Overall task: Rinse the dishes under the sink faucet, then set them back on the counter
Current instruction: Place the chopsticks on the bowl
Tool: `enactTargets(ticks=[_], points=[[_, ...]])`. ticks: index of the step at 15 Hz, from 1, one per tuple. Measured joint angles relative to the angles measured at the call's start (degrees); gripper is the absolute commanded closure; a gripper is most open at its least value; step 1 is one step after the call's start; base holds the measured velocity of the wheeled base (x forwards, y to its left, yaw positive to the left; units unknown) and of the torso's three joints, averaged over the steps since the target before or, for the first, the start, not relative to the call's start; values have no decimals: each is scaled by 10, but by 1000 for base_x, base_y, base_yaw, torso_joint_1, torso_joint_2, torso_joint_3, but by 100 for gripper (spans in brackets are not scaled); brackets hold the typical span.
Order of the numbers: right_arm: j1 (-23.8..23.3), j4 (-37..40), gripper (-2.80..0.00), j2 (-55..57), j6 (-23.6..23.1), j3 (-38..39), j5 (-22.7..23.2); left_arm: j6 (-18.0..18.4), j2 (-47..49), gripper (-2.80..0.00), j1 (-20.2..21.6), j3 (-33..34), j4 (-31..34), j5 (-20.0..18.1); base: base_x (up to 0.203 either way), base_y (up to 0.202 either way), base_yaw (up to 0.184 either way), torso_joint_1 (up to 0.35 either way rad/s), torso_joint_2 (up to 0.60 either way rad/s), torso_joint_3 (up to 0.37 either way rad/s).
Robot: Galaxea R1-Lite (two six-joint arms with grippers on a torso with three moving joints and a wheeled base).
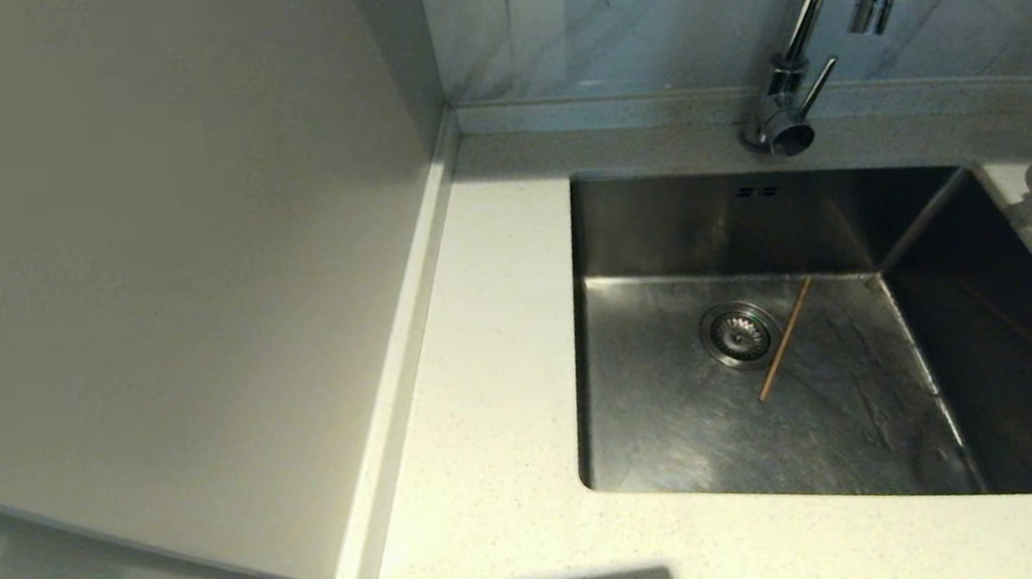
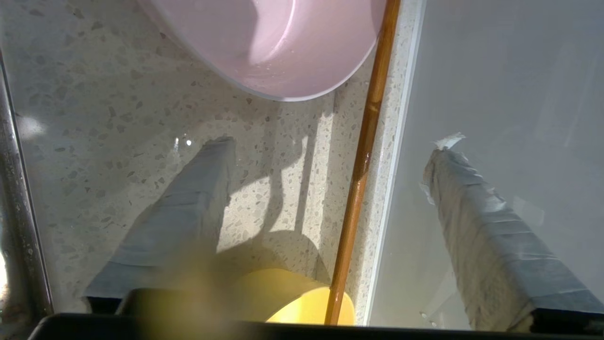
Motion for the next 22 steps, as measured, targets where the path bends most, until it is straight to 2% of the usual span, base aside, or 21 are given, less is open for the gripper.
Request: enactTargets(ticks=[4, 7, 9, 10, 13, 15, 17, 20, 22], points=[[-1, 1, -280, -28, 9, -5, 13, 0, 0, 0, 0, 0, 0, 0, 0, 0, 0, 0, 0, 0], [3, 6, -280, -76, 33, -1, 87, 0, 0, 0, 0, 0, 0, 0, 0, 0, 0, 0, 0, 0], [28, 9, -280, -103, 62, 0, 140, 0, 0, 0, 0, 0, 0, 0, 0, 0, 0, 0, 0, 0], [45, 9, 0, -112, 78, -1, 147, 0, 0, 0, 0, 0, 0, 0, 0, 0, 0, 0, 0, 0], [99, 28, 0, -130, 120, -2, 149, 0, 0, 0, 0, 0, 0, 0, 0, 0, 0, 0, 0, 0], [120, 75, 0, -135, 144, -14, 149, 0, 0, 0, 0, 0, 0, 0, 0, 0, 0, 0, 0, 0], [135, 155, 0, -135, 183, -48, 149, 0, 0, 0, 0, 0, 0, 0, 0, 0, 0, 0, 0, 0], [157, 297, 0, -125, 269, -111, 149, 0, 0, 0, 0, 0, 0, 0, 0, 0, 0, 0, 0, 0], [164, 352, 0, -114, 319, -133, 148, 0, 0, 0, 0, 0, 0, 0, 0, 0, 0, 0, 0, 0]])
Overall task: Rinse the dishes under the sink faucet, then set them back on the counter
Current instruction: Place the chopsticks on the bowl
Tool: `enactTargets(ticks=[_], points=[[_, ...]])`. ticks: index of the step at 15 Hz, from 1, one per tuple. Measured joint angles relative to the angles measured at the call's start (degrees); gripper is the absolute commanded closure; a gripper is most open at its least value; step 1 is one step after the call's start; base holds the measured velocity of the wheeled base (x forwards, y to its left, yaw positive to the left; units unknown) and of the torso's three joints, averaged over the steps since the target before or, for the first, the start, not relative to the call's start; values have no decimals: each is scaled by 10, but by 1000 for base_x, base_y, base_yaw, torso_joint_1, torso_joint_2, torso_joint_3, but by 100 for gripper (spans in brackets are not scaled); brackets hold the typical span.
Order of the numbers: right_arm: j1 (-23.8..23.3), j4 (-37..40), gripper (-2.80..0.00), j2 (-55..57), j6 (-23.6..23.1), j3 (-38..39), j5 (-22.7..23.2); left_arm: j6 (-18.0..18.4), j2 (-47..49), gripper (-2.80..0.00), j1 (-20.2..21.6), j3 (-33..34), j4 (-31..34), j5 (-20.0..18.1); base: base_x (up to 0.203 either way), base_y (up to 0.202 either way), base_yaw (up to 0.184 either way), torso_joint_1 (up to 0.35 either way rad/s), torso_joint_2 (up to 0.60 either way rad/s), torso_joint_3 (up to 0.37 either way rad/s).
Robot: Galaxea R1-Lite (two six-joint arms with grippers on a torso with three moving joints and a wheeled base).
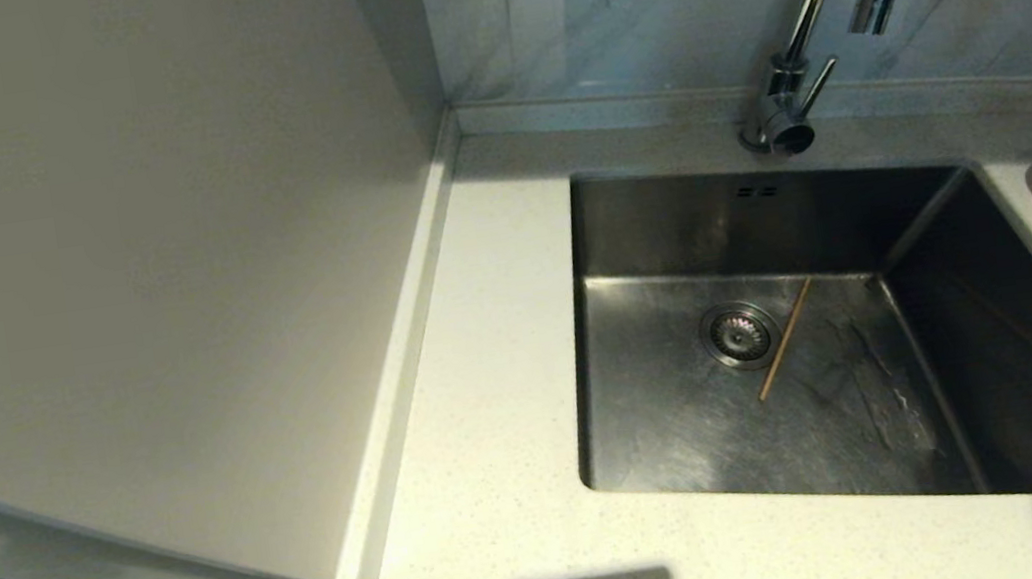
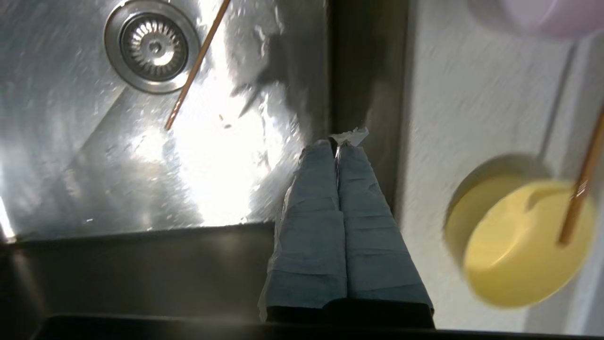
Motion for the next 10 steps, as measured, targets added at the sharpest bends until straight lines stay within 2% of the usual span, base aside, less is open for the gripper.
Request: enactTargets(ticks=[5, 8, 10], points=[[11, 108, 0, 21, 87, -67, 0, 0, 0, 0, 0, 0, 0, 0, 0, 0, 0, 0, 0, 0], [36, 166, 0, 54, 148, -122, 1, 0, 0, 0, 0, 0, 0, 0, 0, 0, 0, 0, 0, 0], [58, 177, 0, 81, 163, -139, 1, 0, 0, 0, 0, 0, 0, 0, 0, 0, 0, 0, 0, 0]])
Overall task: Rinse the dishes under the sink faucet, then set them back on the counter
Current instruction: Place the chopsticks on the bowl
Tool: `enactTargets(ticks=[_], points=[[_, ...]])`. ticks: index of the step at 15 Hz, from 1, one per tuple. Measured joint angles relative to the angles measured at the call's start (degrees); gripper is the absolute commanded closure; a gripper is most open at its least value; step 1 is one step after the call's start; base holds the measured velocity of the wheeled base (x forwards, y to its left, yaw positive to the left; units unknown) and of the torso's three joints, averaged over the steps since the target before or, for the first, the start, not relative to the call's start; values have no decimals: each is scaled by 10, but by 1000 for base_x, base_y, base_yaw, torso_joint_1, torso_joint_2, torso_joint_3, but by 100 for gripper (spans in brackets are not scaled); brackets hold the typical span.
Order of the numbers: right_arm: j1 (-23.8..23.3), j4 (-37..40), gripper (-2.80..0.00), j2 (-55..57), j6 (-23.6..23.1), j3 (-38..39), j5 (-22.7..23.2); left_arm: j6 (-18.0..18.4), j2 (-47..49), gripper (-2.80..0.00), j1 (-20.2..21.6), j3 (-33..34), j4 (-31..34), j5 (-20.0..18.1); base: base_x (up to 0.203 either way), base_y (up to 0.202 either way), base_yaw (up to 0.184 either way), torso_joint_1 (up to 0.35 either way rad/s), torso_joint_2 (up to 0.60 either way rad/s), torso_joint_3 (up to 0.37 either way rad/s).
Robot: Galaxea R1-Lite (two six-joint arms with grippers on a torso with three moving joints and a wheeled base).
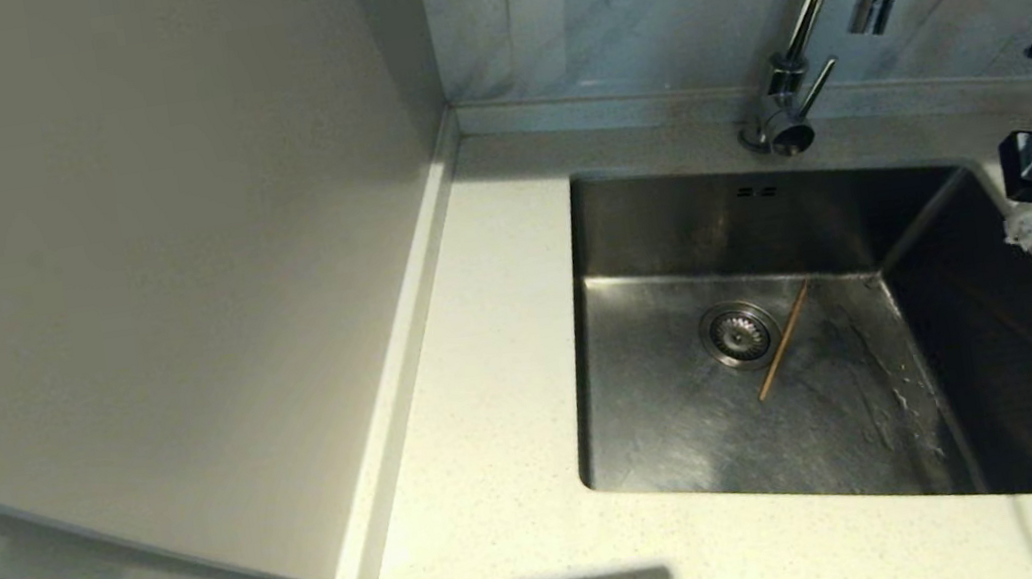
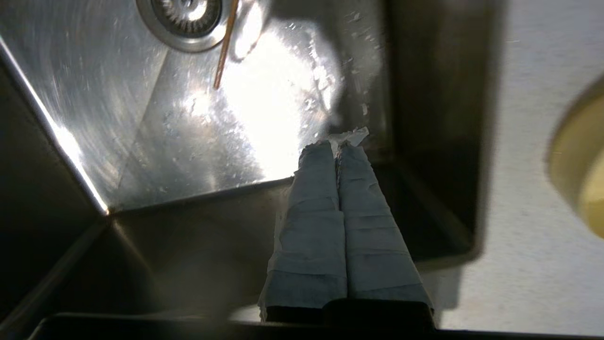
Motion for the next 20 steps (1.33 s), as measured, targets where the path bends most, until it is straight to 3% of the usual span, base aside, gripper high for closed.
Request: enactTargets(ticks=[8, 14, 17, 20], points=[[50, -38, 0, 61, 27, -6, 1, 0, 0, 0, 0, 0, 0, 0, 0, 0, 0, 0, 0, 0], [60, -108, 0, 107, 33, 6, 2, 0, 0, 0, 0, 0, 0, 0, 0, 0, 0, 0, 0, 0], [62, -133, 0, 134, 67, 15, 1, 0, 0, 0, 0, 0, 0, 0, 0, 0, 0, 0, 0, 0], [63, -146, 0, 147, 70, 29, -2, 0, 0, 0, 0, 0, 0, 0, 0, 0, 0, 0, 0, 0]])
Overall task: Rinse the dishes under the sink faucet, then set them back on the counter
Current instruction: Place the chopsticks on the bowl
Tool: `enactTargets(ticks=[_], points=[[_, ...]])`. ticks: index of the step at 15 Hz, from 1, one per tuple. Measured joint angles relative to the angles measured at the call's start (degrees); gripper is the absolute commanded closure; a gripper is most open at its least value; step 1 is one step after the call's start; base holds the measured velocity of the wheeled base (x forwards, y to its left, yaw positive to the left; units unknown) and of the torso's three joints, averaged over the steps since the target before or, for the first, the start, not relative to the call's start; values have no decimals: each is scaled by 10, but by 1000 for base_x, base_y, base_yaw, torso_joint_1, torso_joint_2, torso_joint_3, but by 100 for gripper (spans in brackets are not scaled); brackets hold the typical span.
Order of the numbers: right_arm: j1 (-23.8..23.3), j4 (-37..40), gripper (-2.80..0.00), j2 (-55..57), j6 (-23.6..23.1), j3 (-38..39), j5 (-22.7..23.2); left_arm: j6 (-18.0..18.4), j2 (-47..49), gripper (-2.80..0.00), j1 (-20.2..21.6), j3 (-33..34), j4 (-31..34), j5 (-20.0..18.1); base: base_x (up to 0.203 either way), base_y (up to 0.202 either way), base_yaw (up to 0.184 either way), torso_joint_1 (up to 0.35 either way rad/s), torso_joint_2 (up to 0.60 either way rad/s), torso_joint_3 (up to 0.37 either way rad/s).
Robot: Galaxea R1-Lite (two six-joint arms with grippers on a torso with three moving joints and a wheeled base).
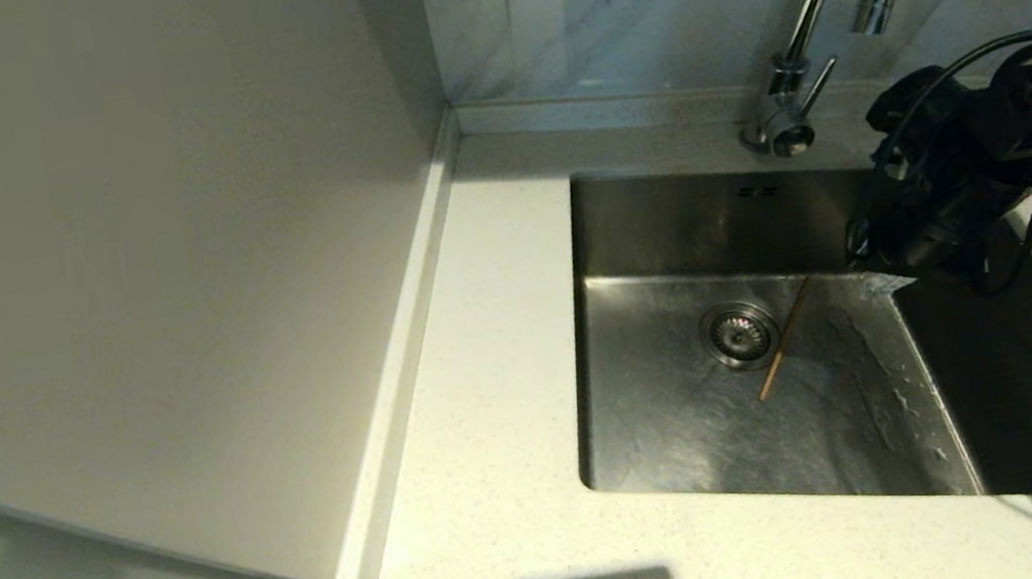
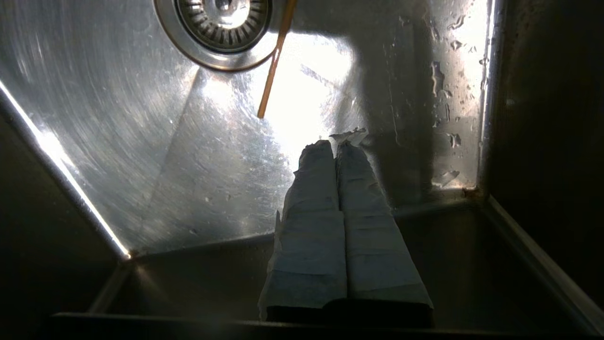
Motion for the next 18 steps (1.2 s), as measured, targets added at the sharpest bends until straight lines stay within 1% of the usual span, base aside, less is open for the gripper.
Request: enactTargets(ticks=[7, 9, 10, 11, 14, 18], points=[[-2, -15, 0, 30, -4, -1, -2, 0, 0, 0, 0, 0, 0, 0, 0, 0, 0, 0, 0, 0], [-4, -51, 0, 41, -9, 2, -16, 0, 0, 0, 0, 0, 0, 0, 0, 0, 0, 0, 0, 0], [-4, -68, -120, 45, -13, 6, -34, 0, 0, 0, 0, 0, 0, 0, 0, 0, 0, 0, 0, 0], [-4, -77, -280, 49, -16, 9, -44, 0, 0, 0, 0, 0, 0, 0, 0, 0, 0, 0, 0, 0], [-4, -78, -280, 54, -23, 17, -47, 0, 0, 0, 0, 0, 0, 0, 0, 0, 0, 0, 0, 0], [-4, -79, -280, 59, -20, 26, -42, 0, 0, 0, 0, 0, 0, 0, 0, 0, 0, 0, 0, 0]])
